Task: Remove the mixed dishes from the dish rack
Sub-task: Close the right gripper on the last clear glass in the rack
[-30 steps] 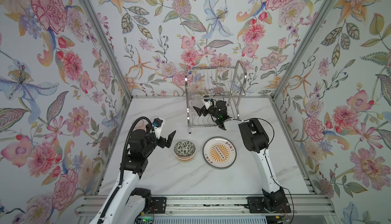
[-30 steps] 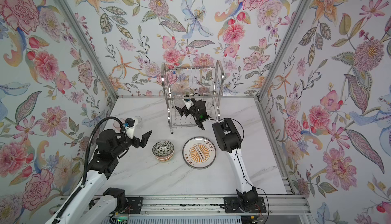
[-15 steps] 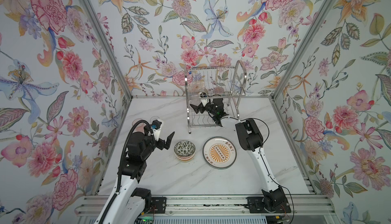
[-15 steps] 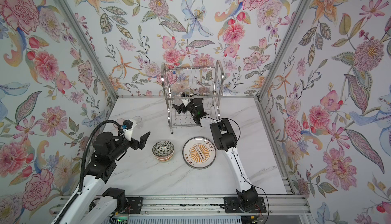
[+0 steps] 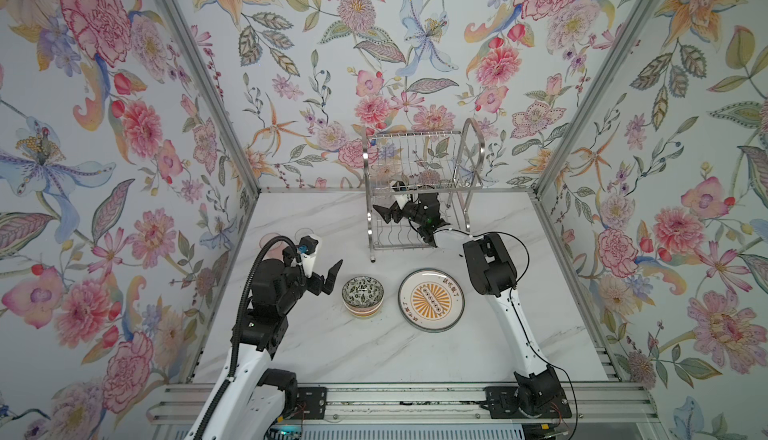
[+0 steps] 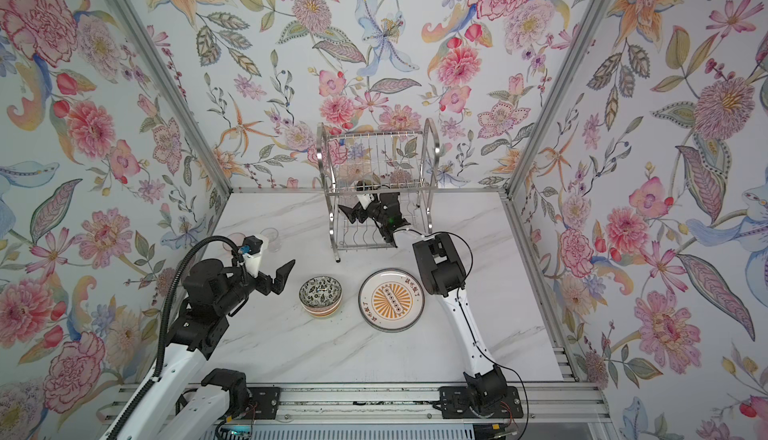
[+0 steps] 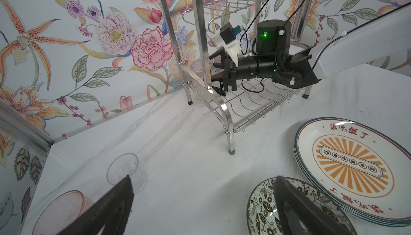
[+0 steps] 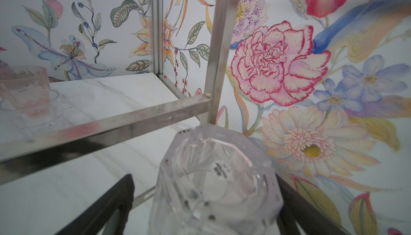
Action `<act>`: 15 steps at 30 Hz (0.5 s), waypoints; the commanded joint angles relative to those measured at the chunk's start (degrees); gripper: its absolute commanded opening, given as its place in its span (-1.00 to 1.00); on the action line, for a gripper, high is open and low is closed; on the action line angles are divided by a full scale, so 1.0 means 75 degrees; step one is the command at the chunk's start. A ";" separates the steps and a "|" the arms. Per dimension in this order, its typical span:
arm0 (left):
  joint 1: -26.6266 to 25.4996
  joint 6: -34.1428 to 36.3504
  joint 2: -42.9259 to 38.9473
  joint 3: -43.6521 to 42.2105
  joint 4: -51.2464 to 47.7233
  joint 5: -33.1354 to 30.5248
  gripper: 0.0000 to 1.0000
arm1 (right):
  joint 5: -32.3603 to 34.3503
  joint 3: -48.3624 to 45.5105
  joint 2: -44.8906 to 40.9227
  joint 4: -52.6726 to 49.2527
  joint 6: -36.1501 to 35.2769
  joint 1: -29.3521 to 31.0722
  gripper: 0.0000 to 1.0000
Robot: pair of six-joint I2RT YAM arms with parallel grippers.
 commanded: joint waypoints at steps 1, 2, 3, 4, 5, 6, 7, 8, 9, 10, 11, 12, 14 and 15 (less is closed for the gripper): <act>-0.0096 0.0137 0.0022 0.0135 -0.0153 -0.0065 0.98 | -0.0054 0.0490 0.0283 -0.0223 0.0056 -0.0026 1.00; -0.0097 0.0159 0.0011 0.0158 -0.0197 -0.0071 0.99 | -0.0037 0.0607 0.0344 -0.0285 0.0056 -0.0026 1.00; -0.0097 0.0181 0.0010 0.0189 -0.0263 -0.0090 0.99 | -0.0027 0.0736 0.0419 -0.0344 0.0056 -0.0026 1.00; -0.0094 0.0205 0.0010 0.0230 -0.0315 -0.0090 0.99 | -0.0024 0.0865 0.0489 -0.0406 0.0056 -0.0016 0.99; -0.0096 0.0225 -0.0002 0.0242 -0.0360 -0.0114 0.99 | -0.0034 0.0969 0.0536 -0.0471 0.0056 -0.0015 0.98; -0.0096 0.0249 -0.0014 0.0256 -0.0407 -0.0134 0.99 | -0.0055 0.1079 0.0592 -0.0547 0.0056 -0.0015 0.97; -0.0097 0.0262 -0.0035 0.0261 -0.0437 -0.0159 0.99 | -0.0086 0.1162 0.0633 -0.0613 0.0056 -0.0003 0.95; -0.0097 0.0269 -0.0046 0.0268 -0.0462 -0.0163 0.99 | -0.0119 0.1211 0.0657 -0.0662 0.0045 0.0006 0.92; -0.0097 0.0275 -0.0055 0.0265 -0.0478 -0.0176 0.99 | -0.0145 0.1243 0.0665 -0.0704 0.0024 0.0009 0.89; -0.0096 0.0275 -0.0049 0.0262 -0.0486 -0.0197 0.99 | -0.0164 0.1244 0.0670 -0.0714 0.0021 0.0009 0.86; -0.0091 0.0275 -0.0038 0.0269 -0.0486 -0.0209 0.98 | -0.0153 0.1233 0.0662 -0.0739 0.0030 0.0009 0.81; -0.0098 0.0266 -0.0026 0.0269 -0.0483 -0.0204 0.98 | -0.0140 0.1233 0.0651 -0.0751 0.0044 0.0009 0.77; -0.0097 0.0265 0.0010 0.0251 -0.0429 -0.0209 0.98 | -0.0131 0.1205 0.0621 -0.0776 0.0093 -0.0003 0.71; -0.0097 0.0260 0.0040 0.0261 -0.0405 -0.0207 0.99 | -0.0145 0.1159 0.0594 -0.0763 0.0129 -0.0012 0.67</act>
